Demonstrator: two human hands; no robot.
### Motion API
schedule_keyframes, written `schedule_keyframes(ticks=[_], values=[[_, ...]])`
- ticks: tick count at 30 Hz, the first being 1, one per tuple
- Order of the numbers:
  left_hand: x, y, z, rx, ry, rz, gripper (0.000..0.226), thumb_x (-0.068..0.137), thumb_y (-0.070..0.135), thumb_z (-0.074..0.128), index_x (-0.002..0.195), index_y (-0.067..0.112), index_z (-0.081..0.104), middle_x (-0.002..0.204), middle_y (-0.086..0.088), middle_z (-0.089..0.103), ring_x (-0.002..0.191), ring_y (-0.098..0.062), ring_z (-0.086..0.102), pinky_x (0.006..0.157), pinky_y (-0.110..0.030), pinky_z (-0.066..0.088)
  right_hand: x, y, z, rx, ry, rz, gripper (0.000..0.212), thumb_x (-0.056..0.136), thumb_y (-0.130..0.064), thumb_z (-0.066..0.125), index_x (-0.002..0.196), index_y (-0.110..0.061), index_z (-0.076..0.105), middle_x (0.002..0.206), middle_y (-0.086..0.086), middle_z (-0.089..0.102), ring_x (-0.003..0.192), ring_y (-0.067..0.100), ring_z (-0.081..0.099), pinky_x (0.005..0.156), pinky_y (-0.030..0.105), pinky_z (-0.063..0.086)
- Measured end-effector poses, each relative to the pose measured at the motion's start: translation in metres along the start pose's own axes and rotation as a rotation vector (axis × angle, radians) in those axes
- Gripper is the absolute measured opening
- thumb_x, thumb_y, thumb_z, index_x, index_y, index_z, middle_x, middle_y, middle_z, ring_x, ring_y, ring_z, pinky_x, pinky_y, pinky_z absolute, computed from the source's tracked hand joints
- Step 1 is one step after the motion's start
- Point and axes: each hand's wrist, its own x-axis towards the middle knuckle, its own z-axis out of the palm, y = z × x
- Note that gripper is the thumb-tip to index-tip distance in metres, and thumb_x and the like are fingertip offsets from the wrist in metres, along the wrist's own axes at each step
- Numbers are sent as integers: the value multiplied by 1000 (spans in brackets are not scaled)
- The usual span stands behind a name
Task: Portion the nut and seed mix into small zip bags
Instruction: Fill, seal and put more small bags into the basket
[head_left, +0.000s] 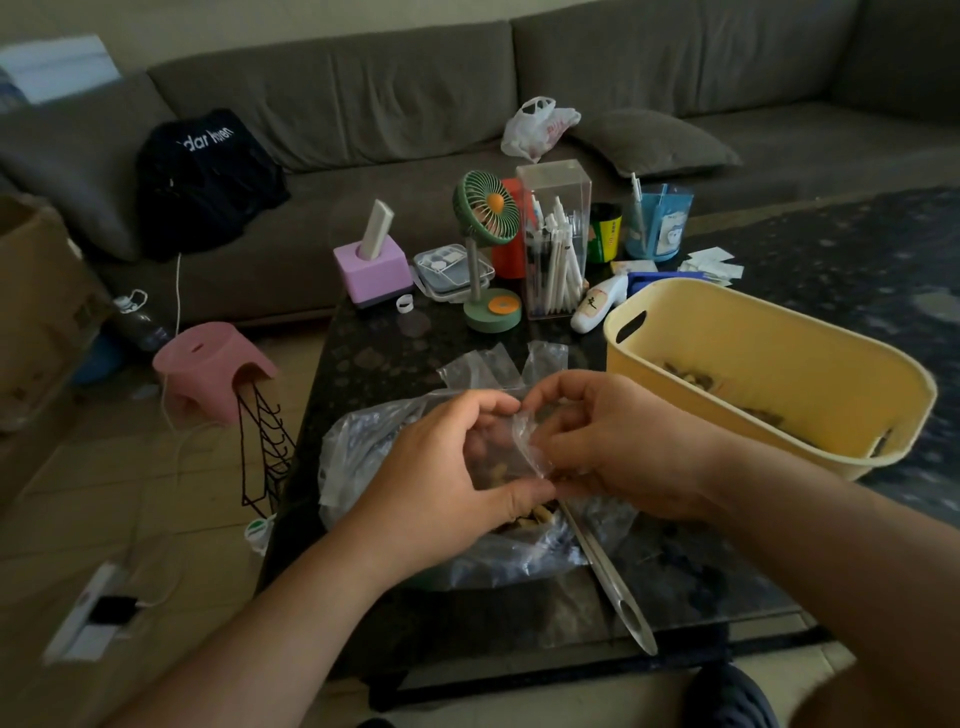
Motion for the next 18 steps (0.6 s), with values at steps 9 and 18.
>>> schedule_keyframes(ticks=[9, 18], values=[[1, 1, 4, -244, -65, -83, 67, 69, 62, 89, 123, 43, 53, 122, 23, 71, 113, 4, 68, 93, -26, 57, 0, 5, 3, -157, 131, -261, 16, 88, -5, 79, 99, -14, 72, 91, 23, 68, 72, 25, 69, 75, 48, 63], [3, -2, 0, -443, -107, -141, 60, 64, 73, 87, 108, 44, 59, 115, 6, 74, 111, -13, 71, 96, -45, 59, 6, 15, -2, -477, 135, -601, 21, 85, -17, 83, 89, -38, 79, 98, -5, 64, 96, 14, 63, 85, 29, 56]])
